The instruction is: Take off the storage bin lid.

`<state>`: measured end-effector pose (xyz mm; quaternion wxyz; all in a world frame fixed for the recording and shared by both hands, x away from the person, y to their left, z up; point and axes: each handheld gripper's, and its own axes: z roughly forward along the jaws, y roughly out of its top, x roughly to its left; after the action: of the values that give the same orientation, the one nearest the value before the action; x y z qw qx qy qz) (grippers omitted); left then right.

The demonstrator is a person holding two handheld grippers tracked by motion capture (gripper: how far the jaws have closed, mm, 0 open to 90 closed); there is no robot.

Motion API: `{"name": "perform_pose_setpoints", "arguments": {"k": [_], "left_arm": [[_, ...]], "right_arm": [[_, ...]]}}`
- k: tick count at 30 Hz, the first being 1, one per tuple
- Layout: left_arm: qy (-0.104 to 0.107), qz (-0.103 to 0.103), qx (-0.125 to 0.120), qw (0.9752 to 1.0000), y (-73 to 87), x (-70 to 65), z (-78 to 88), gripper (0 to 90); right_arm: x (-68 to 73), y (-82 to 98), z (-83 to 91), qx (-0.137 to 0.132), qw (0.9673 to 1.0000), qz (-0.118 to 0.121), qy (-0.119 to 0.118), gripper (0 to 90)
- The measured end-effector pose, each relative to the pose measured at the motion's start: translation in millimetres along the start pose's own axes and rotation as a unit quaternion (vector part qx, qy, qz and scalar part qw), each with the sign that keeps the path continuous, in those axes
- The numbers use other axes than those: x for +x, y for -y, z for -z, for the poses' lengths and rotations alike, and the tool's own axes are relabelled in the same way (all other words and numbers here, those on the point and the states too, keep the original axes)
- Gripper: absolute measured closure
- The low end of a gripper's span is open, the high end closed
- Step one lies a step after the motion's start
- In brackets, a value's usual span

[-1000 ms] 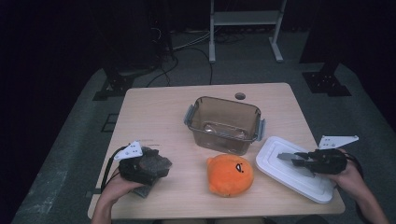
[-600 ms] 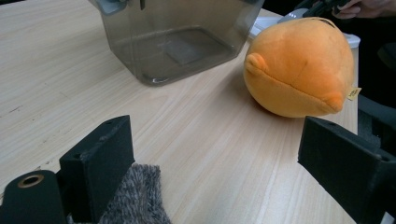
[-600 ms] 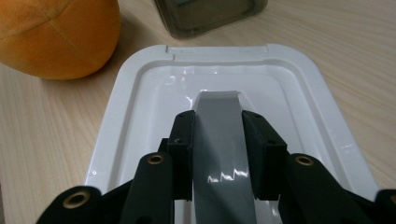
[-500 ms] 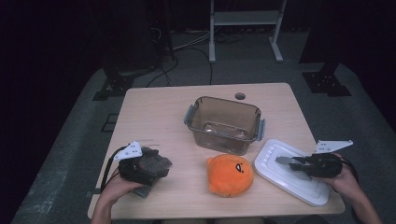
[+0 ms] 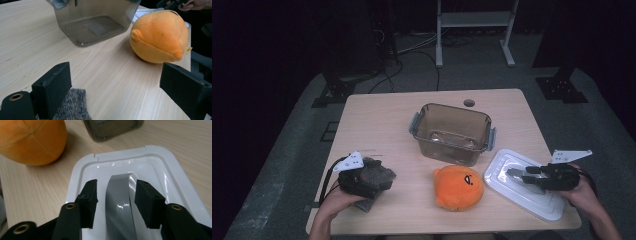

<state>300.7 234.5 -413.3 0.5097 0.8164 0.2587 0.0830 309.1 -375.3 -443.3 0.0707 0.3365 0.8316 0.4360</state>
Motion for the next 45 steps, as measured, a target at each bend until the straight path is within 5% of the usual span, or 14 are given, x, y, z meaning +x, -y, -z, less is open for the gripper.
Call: {"name": "perform_pose_setpoints", "arguments": {"k": [7, 16, 29, 45], "left_arm": [[0.002, 0.0, 0.002, 1.0, 0.3, -0.1, -0.6, 9.2], [0.002, 0.001, 0.002, 1.0, 0.5, -0.1, -0.6, 9.1], [0.002, -0.001, 0.002, 1.0, 0.3, -0.5, -0.7, 9.1], [0.003, 0.001, 0.002, 1.0, 1.4, -0.2, -0.3, 9.0]], "right_arm": [[6.5, -17.8, 4.8, -0.016, 0.9998, -0.004, -0.013, 35.1], [36.2, -45.5, -4.6, -0.018, 0.9977, 0.036, -0.054, 30.0], [82.4, -83.3, -18.0, -0.027, 0.988, 0.103, -0.112, 28.6], [111.1, -111.1, -52.1, -0.004, 0.9777, 0.145, -0.152, 28.4]]}}
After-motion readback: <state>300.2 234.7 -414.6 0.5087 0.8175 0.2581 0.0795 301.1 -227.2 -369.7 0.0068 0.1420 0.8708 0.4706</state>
